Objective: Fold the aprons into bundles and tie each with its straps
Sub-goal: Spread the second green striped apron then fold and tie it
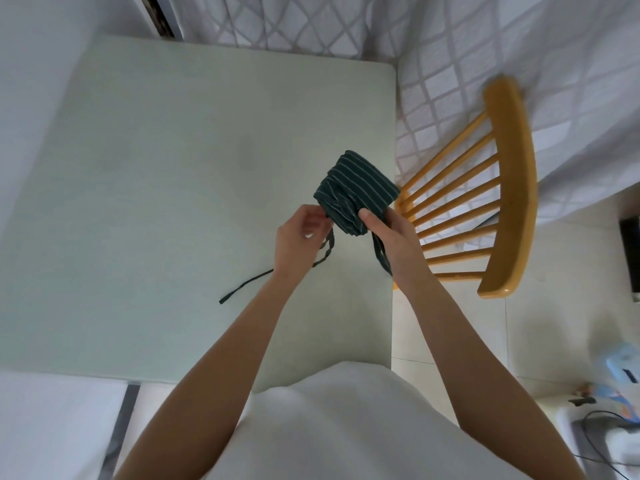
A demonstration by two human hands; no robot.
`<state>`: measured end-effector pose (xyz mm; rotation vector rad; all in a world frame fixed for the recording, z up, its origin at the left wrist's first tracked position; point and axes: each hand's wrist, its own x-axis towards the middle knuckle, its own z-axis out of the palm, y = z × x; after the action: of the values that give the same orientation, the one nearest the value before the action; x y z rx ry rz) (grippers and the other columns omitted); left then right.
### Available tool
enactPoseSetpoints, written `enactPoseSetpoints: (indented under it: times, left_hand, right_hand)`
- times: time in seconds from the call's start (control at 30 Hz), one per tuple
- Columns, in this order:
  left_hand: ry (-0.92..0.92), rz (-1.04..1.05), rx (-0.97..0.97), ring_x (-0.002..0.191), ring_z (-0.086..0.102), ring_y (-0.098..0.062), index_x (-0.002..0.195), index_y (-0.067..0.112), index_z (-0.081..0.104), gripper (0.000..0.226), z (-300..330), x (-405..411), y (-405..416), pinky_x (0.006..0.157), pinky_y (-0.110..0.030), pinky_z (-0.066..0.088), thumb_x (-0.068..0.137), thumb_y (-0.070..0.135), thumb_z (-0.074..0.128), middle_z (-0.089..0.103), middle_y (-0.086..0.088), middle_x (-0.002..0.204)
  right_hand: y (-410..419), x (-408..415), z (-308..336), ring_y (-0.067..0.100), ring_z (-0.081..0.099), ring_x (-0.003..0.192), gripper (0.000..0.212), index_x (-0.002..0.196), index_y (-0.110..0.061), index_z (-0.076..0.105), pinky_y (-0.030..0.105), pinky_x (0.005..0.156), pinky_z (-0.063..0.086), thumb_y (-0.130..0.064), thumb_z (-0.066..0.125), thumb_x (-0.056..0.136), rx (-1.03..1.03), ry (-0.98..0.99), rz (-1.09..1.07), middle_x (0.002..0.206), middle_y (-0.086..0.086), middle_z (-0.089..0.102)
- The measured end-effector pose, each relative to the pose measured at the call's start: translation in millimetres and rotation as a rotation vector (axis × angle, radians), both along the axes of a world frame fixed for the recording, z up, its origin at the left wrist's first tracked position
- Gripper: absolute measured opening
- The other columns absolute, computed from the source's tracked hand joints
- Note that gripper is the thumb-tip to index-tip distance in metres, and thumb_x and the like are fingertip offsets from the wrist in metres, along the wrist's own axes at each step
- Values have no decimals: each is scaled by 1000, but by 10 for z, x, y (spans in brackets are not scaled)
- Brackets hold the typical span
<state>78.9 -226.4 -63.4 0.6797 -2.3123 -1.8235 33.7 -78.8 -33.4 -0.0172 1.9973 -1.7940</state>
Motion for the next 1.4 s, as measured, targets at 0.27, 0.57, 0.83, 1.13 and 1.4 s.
enactPoseSetpoints:
  times: [0.27, 0.57, 0.83, 1.13, 1.4]
  left_hand:
    - [-165, -239, -162, 54, 50, -4, 92, 21, 66, 27, 4, 229, 9, 55, -17, 38, 99, 27, 41, 54, 9, 69]
    - [231, -534, -935, 67, 52, -12, 88, 24, 72, 27, 352, 134, -630, 61, -24, 41, 90, 41, 51, 62, 7, 73]
    - [71, -345, 197, 62, 56, -3, 65, 32, 72, 47, 579, -5, -386, 65, -18, 45, 89, -4, 53, 65, 14, 63]
    - [-77, -103, 345, 101, 55, 13, 107, 25, 65, 27, 214, 280, -116, 96, -15, 41, 100, 16, 40, 64, 15, 110]
    - [-161, -413, 249, 71, 57, -7, 89, 9, 65, 24, 146, 356, -372, 76, -19, 45, 98, 11, 43, 56, -2, 72]
  right_hand:
    - [18, -53, -14, 3, 58, 104, 25, 115, -25, 54, 15, 87, 44, -26, 60, 90, -74, -5, -246, 109, -10, 63]
    - [375, -468, -236, 26, 52, 109, 42, 118, -21, 57, 42, 98, 34, -35, 69, 81, 957, 795, 729, 110, 1, 63]
    - [222, -179, 141, 21, 48, 124, 58, 135, -17, 44, 38, 103, 42, -22, 69, 83, -163, 131, 646, 125, 3, 56]
    - [69, -86, 301, 4, 57, 111, 35, 119, -23, 50, 18, 89, 46, -18, 57, 85, -228, -11, 324, 112, -9, 63]
    - [194, -122, 337, 16, 56, 115, 45, 122, -24, 50, 30, 92, 49, -25, 66, 80, -278, -39, 432, 112, -8, 65]
